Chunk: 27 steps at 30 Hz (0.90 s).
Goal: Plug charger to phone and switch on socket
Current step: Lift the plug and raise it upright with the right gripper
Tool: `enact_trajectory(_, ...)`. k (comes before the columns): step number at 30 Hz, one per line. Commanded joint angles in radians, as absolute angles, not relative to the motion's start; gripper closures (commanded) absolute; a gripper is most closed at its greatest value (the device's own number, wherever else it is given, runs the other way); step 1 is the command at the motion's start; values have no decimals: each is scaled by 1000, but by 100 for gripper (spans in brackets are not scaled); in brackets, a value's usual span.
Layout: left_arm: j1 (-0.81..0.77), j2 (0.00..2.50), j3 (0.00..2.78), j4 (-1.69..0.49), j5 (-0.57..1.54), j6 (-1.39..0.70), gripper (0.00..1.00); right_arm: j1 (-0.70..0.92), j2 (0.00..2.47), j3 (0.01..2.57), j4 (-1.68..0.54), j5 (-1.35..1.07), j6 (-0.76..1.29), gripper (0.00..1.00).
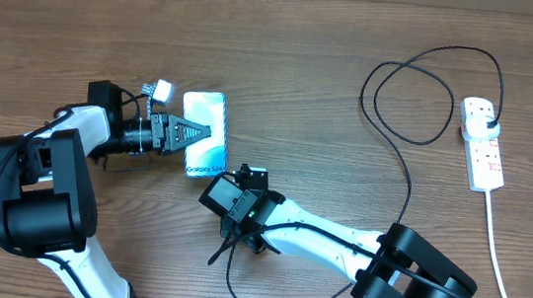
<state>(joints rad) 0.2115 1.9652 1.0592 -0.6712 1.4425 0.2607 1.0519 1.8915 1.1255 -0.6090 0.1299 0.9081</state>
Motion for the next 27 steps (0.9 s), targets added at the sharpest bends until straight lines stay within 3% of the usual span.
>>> enact_trajectory(1,215,1943,1063,-669,1485,253,96,1053,1930,1121,-612,116,885,89)
enact_trajectory(12,215,1943,1063,-668,1485,253,96,1053,1930,1121,-607,135,885,87)
enact_trajectory(15,215,1943,1063,-668,1485,253,96,1052,1930,1121,-622,134,886,96)
enact_trajectory(20,215,1943,1063,-667,1485,253,96,1028,1893,1133,-692,134,884,96)
enact_trajectory(27,215,1943,1063,-656,1485,253,96,1012,1752,1135,-672,-40,610,96)
